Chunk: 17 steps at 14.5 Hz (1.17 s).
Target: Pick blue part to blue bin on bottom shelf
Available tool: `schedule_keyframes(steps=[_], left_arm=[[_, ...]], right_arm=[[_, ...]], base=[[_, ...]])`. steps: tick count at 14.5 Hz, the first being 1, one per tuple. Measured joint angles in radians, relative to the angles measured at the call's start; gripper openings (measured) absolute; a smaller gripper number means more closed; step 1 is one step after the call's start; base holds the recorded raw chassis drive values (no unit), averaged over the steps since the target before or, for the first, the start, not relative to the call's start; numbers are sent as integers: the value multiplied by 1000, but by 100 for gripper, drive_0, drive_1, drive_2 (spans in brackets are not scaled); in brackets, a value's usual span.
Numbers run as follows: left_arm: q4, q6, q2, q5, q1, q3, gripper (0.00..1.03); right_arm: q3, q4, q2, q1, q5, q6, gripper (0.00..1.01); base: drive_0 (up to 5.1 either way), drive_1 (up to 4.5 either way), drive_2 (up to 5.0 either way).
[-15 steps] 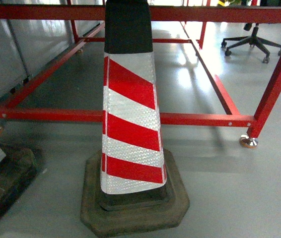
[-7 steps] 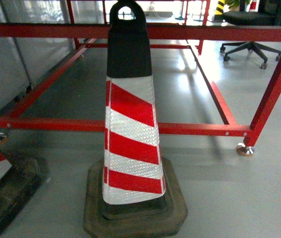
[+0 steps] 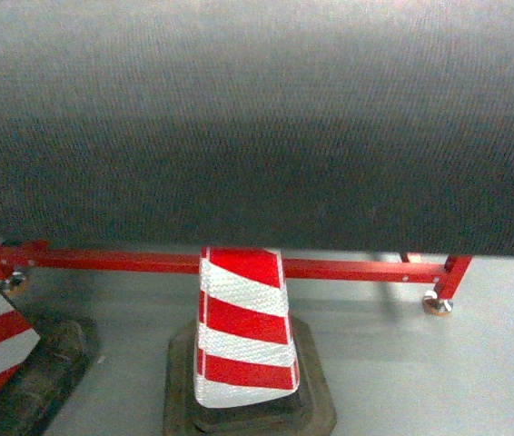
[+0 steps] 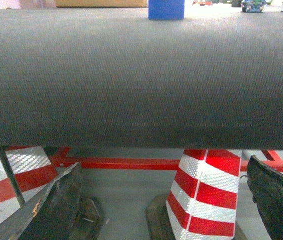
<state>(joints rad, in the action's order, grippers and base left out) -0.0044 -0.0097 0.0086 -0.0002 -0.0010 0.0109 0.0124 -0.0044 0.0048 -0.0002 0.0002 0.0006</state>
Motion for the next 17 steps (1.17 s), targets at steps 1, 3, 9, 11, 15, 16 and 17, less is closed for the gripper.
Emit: schedule_keyframes(steps=[1, 3, 9, 11, 15, 16, 17], left_arm=[[0, 0, 0, 1, 0, 0, 98], [0, 0, 0, 0, 0, 0, 98], [1, 0, 0, 0, 0, 0, 98], [1, 0, 0, -1, 0, 0, 98], [1, 3, 0, 0, 0, 0, 98], [5, 5, 0, 1, 0, 0, 98], [3, 6, 0, 0, 0, 0, 98]], right_arm=[[0, -1, 0, 0, 0, 0, 98], [0, -1, 0, 0, 1, 1, 98], [0, -1, 0, 0, 0, 0, 98], [0, 0, 0, 0, 0, 0, 98], [0, 0, 0, 0, 1, 2, 98], [0, 4, 0, 0, 0, 0, 98], [0, 6, 0, 0, 0, 0, 98]], base=[[0, 0, 0], [0, 0, 0], [0, 0, 0], [0, 0, 0], [0, 0, 0], [0, 0, 0], [0, 0, 0]])
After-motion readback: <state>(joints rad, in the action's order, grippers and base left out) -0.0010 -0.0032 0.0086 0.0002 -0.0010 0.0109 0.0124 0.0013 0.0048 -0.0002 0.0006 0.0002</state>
